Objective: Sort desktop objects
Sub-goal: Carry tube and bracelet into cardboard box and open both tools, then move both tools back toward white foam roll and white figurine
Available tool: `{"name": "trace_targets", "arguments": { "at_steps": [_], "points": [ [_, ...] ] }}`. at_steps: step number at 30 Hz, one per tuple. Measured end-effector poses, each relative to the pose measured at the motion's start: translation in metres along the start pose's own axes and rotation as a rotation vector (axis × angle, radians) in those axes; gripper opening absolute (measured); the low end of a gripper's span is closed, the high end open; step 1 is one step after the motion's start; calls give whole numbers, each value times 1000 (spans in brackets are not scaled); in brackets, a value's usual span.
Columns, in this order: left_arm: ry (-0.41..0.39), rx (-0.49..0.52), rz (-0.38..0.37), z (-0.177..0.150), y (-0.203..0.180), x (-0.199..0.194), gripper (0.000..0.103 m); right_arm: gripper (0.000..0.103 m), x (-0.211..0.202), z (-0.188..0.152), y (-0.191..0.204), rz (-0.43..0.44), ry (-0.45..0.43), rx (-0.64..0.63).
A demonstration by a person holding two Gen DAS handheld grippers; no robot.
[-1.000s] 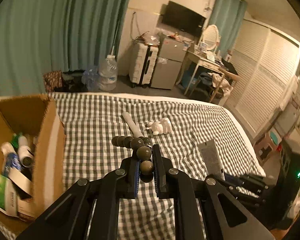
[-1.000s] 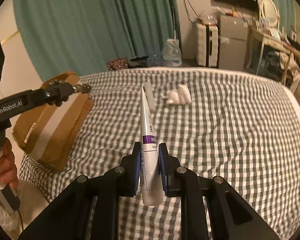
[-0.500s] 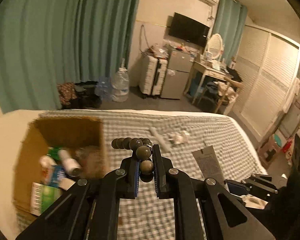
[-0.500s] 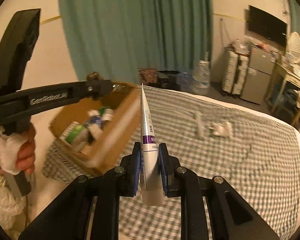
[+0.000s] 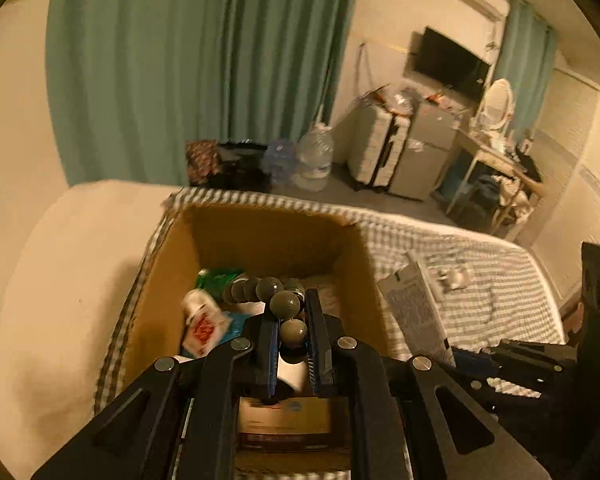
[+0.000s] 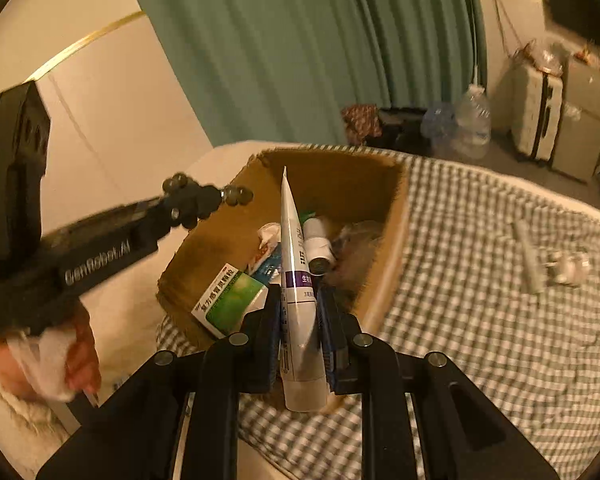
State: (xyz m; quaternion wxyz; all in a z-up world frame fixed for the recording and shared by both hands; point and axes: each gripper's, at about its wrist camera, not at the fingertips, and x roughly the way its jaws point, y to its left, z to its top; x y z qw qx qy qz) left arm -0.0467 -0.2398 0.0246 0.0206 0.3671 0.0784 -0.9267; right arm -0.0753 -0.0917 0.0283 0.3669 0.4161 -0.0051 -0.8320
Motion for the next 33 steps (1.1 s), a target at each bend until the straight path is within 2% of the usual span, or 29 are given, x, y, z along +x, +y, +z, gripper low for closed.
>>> {"name": "trace_targets", "arguments": {
  "at_steps": [4, 6, 8, 10, 11, 12, 13, 15, 17, 20, 21, 26, 29, 33],
  "points": [
    [60, -9, 19, -6, 14, 30, 11, 17, 36, 4, 0, 2, 59, 26],
    [75, -4, 29, -9, 16, 41, 12, 17, 43, 1, 0, -22, 62, 24],
    [91, -4, 40, -10, 17, 49, 15, 23, 49, 0, 5, -27, 68, 1],
    [106, -8, 47, -9, 17, 52, 33, 58, 50, 2, 7, -40, 59, -10],
    [113, -11, 55, -8, 16, 53, 60, 62, 46, 1, 6, -57, 32, -3],
    [110, -12, 77, -7, 15, 53, 79, 64, 40, 1, 4, -62, 7, 8],
    [87, -12, 109, -7, 13, 48, 82, 64, 35, 1, 1, -54, -2, 16],
    [74, -11, 125, -7, 12, 42, 84, 64, 25, 1, -4, -55, -18, 23],
    [83, -13, 139, -7, 8, 37, 87, 64, 10, -1, -14, -95, -45, 29],
    [56, -15, 150, -12, -9, 21, 93, 65, -14, -6, -38, -136, -75, 70],
    [46, -13, 151, -12, -17, 16, 96, 65, -24, -10, -49, -148, -83, 93],
    [-1, 5, 169, -21, -69, 3, 97, 65, -67, -30, -90, -241, -121, 164],
    [-4, 3, 137, -27, -104, 3, 98, 66, -99, -42, -116, -308, -155, 199],
    [5, -5, 116, -36, -145, 9, 99, 70, -145, -62, -157, -354, -217, 261]
  ]
}}
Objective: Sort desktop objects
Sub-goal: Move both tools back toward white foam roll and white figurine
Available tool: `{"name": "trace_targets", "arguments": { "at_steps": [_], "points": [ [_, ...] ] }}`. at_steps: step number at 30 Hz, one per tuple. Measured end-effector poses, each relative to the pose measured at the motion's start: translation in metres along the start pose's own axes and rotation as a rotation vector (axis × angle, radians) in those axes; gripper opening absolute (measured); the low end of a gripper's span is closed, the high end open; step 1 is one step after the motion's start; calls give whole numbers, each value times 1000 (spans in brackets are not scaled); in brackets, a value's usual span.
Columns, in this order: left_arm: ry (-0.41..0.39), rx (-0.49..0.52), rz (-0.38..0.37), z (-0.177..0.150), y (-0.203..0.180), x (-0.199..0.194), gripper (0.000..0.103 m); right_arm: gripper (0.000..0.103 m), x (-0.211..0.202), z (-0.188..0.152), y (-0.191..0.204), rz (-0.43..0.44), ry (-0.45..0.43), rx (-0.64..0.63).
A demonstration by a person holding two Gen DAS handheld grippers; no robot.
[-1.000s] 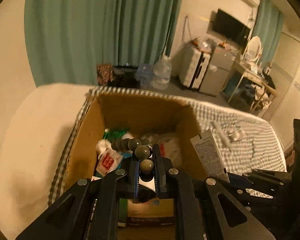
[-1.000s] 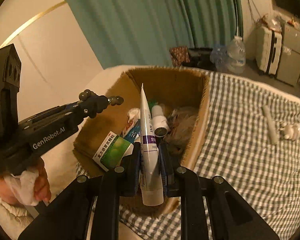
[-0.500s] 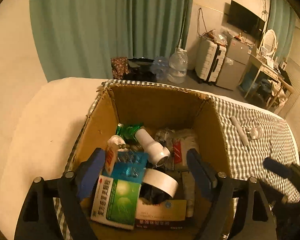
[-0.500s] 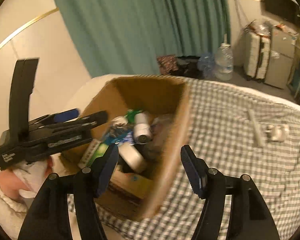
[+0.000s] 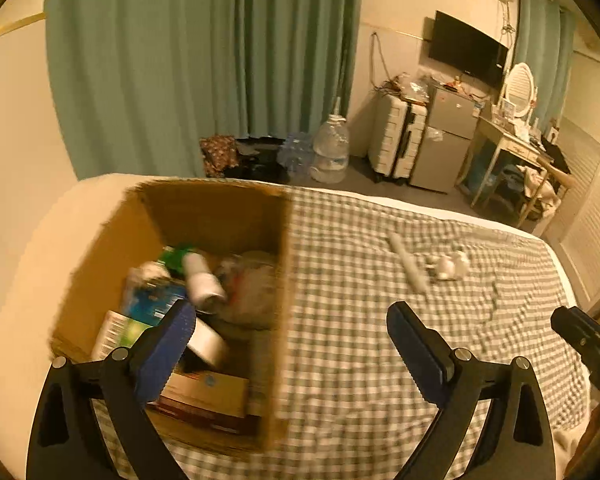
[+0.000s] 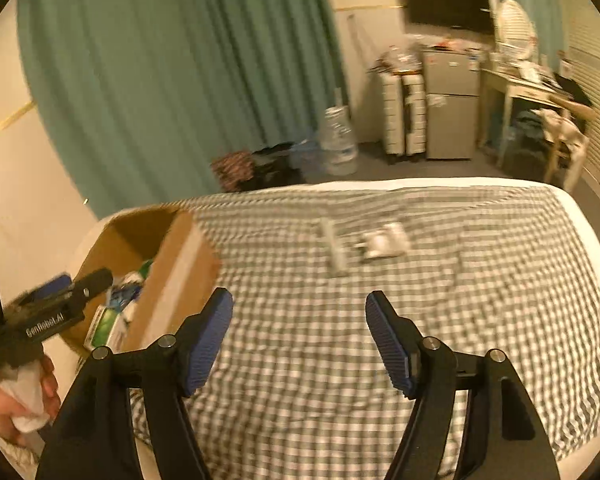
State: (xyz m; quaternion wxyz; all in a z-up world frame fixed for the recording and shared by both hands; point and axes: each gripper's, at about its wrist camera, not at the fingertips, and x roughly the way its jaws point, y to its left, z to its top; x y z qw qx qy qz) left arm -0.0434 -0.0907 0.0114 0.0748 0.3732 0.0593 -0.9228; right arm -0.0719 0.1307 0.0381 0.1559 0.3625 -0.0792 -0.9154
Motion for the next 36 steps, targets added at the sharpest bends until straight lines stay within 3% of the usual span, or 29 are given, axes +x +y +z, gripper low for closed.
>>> {"name": "trace_targets", "arguments": {
  "at_steps": [9, 13, 20, 26, 31, 36],
  "points": [
    [60, 54, -45, -18, -85, 43, 100, 80, -4, -7, -80, -45, -47, 103],
    [98, 90, -45, -19, -107, 79, 100, 84, 22, -12, -101, -78, -59, 105],
    [148, 98, -46, -12, -139, 157, 100, 84, 74, -8, -137, -86, -4, 179],
    [136, 86, -83, -2, -164, 209, 100, 84, 117, 1, -142, -124, -5, 105],
    [120, 106, -52, 3, -176, 250, 100, 84, 149, 17, -142, -94, -9, 95],
    [138, 155, -20, -3, -181, 288, 98, 84, 180, 26, -130, -105, -17, -4]
  ]
}}
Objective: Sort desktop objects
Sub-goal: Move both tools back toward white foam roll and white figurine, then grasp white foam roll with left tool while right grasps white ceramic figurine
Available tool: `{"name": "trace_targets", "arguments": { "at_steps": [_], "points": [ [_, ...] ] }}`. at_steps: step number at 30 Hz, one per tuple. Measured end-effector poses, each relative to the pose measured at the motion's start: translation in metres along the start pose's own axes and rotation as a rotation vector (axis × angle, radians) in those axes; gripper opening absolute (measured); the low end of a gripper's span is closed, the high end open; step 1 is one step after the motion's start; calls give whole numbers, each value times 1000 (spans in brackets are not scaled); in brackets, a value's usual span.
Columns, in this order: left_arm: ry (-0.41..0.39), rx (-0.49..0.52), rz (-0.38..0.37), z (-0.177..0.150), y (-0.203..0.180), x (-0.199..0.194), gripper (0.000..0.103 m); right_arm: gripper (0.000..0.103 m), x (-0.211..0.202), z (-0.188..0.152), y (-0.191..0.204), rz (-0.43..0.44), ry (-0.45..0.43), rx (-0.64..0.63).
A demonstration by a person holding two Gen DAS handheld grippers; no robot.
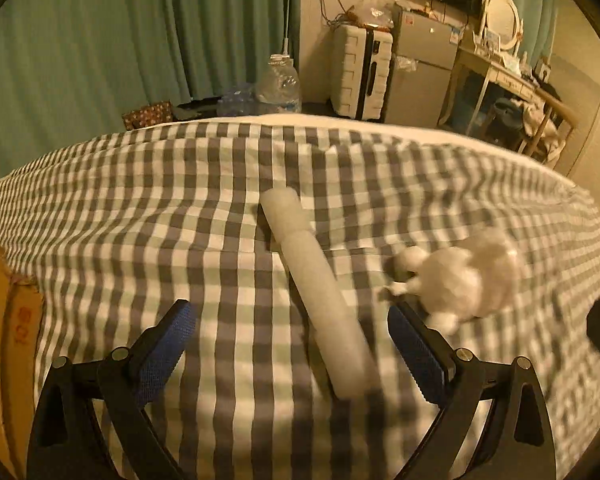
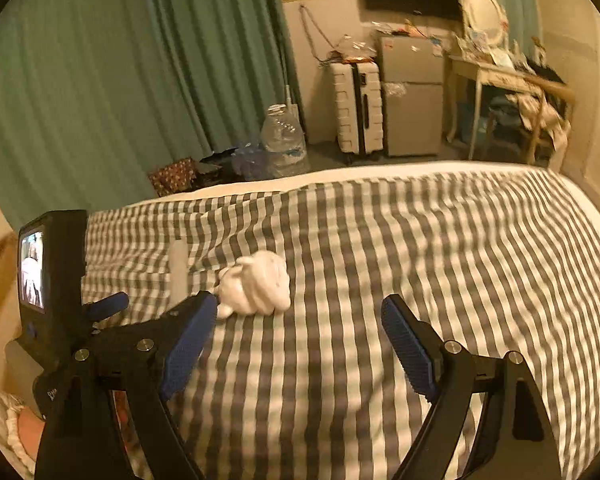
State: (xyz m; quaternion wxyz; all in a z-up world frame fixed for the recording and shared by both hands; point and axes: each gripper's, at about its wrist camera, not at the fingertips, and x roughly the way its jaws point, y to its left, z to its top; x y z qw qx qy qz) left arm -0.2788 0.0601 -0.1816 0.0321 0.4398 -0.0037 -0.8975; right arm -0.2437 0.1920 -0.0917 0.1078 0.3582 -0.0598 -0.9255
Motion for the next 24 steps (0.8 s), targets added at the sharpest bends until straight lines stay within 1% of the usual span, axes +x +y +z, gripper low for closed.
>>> {"name": "trace_targets", "arguments": {
  "at_steps": [1, 2, 3, 4, 6, 9, 13, 15, 16, 17, 18, 20, 21, 22, 24],
  "points": [
    [3, 16, 11, 0, -3, 4, 93, 84, 9, 1, 2, 8, 5, -16],
    [10, 37, 10, -2, -4, 10, 91, 84, 15, 2, 2, 17, 4, -17],
    [-15, 40, -7, -3, -4, 9, 78, 84, 22, 4, 2, 34, 8, -11],
    [-40, 45, -48, -4, -3, 6, 68, 84, 28, 4, 3, 56, 16, -4],
    [-64, 61, -105, -3, 0, 2, 25, 84, 40, 6, 4, 91, 34, 4],
    [-66, 10, -149, -6, 15, -5, 20, 84, 58, 6, 14, 118, 64, -15],
    [-92, -11, -119, -12, 33, -21, 19, 84, 80, 2, 22, 159, 109, 18],
    [-80, -20, -117, -16, 41, -26, 16, 84, 90, -3, 28, 150, 153, 14],
    [-81, -25, -114, -18, 46, -29, 16, 84, 97, -5, 31, 130, 194, 4],
    [-77, -31, -115, -19, 51, -30, 16, 84, 99, -7, 36, 104, 201, -19],
    [-74, -36, -116, -19, 57, -28, 12, 83, 98, -8, 39, 94, 192, -34],
    [-70, -51, -121, -24, 66, -31, 10, 68, 98, -12, 44, 61, 207, -65],
    [-66, -60, -115, -28, 72, -32, 10, 66, 96, -14, 46, 41, 211, -87],
    [-59, -67, -113, -30, 75, -33, 10, 64, 95, -16, 47, 44, 218, -97],
    [-40, -70, -108, -35, 78, -37, 10, 63, 89, -19, 42, 60, 223, -96]
  ]
}}
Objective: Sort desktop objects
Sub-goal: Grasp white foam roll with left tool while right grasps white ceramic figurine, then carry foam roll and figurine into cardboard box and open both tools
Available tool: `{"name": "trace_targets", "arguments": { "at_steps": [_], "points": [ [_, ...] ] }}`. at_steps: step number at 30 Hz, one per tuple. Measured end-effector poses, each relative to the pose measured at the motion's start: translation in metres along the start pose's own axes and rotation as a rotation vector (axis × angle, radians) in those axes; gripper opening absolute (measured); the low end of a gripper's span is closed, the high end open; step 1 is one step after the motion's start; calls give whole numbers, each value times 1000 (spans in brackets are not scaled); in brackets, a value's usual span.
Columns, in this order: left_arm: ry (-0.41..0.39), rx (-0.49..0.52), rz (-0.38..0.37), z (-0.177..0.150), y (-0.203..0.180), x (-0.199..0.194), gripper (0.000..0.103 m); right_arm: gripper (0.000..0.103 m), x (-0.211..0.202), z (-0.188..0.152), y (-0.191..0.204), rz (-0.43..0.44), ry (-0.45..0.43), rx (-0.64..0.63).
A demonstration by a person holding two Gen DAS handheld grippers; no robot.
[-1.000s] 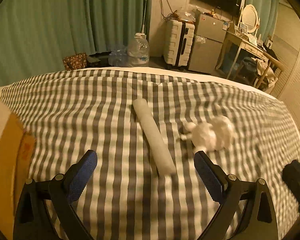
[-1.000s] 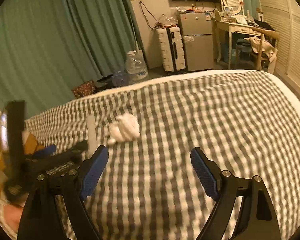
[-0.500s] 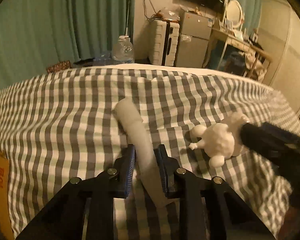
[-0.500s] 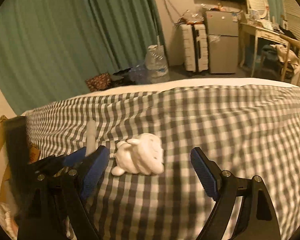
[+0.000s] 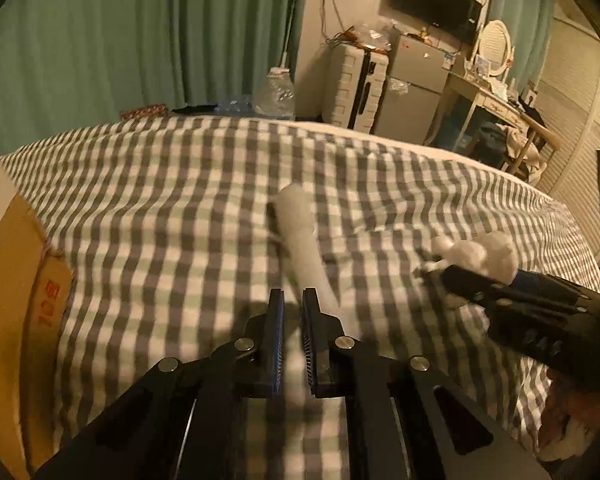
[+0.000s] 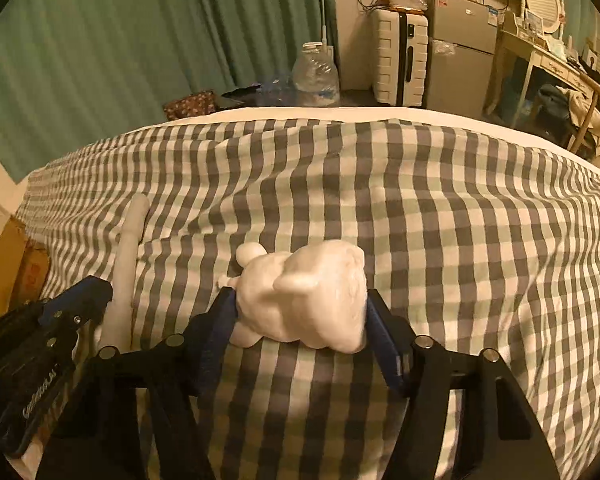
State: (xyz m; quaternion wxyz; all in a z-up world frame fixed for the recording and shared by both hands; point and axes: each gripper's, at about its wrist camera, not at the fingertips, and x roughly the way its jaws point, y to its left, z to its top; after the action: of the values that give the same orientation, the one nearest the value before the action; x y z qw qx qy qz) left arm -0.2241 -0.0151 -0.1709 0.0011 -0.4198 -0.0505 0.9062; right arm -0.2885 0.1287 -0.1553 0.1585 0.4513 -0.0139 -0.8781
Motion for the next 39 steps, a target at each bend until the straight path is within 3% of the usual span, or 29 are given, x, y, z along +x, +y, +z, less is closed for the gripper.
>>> {"name": "trace_targets", "arguments": {
  "at_steps": [11, 13, 15, 18, 23, 25, 26, 33, 39],
  "points": [
    [48, -16, -73, -14, 3, -36, 10, 63, -48, -36, -20, -1, 1, 93],
    [57, -9, -84, -6, -5, -35, 19, 63, -60, -38, -28, -2, -10, 127],
    [66, 7, -87, 4, -17, -29, 45, 63, -67, -37, -34, -6, -18, 144],
    [61, 13, -79, 13, -28, -17, 59, 63, -76, -34, -39, -1, -39, 162],
    [104, -10, -61, 23, -37, 19, 58, 63, -72, -27, -41, -12, -48, 146],
    [74, 10, -41, 22, -36, 28, 38, 63, -67, -25, -42, -15, -42, 135],
    [52, 9, -34, 20, -36, 27, 21, 63, -65, -23, -46, -15, -42, 131],
    [17, -96, -143, 15, -15, 15, 20, 63, -65, -18, -43, -15, -62, 103],
    [4, -94, -195, 10, -10, -14, 20, 63, -77, -13, -36, -19, -81, 95]
  ]
}}
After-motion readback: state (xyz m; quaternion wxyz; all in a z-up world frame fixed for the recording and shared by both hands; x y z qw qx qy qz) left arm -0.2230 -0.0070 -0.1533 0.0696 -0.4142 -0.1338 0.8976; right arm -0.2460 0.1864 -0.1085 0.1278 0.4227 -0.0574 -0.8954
